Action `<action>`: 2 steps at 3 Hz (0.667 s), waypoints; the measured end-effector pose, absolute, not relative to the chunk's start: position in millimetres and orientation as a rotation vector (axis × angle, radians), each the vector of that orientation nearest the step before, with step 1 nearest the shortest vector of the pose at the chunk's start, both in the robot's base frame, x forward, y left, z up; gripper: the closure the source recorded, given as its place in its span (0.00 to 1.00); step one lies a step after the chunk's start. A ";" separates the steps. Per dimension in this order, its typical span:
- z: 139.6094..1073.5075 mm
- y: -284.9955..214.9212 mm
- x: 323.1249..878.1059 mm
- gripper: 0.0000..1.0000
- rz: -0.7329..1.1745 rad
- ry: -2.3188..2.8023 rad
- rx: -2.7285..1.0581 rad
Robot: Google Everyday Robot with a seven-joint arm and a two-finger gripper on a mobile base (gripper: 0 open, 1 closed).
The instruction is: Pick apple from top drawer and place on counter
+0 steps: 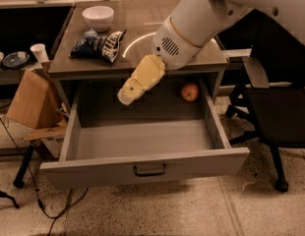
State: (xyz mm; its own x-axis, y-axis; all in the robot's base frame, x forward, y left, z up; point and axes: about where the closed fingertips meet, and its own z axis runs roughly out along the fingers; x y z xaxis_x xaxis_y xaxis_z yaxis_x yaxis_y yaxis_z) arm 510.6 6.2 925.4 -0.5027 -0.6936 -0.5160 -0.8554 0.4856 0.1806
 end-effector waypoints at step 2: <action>883.0 -19.9 539.5 0.00 0.465 2.552 -0.861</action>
Offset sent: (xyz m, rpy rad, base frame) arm 0.0428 -0.0577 -0.0771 -0.0541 0.0934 -0.5942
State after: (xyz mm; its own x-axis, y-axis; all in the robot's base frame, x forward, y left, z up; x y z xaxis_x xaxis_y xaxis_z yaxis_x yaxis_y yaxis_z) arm 539.5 -19.9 883.0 -0.7276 -0.4967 -0.4732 -0.6317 0.7540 0.1798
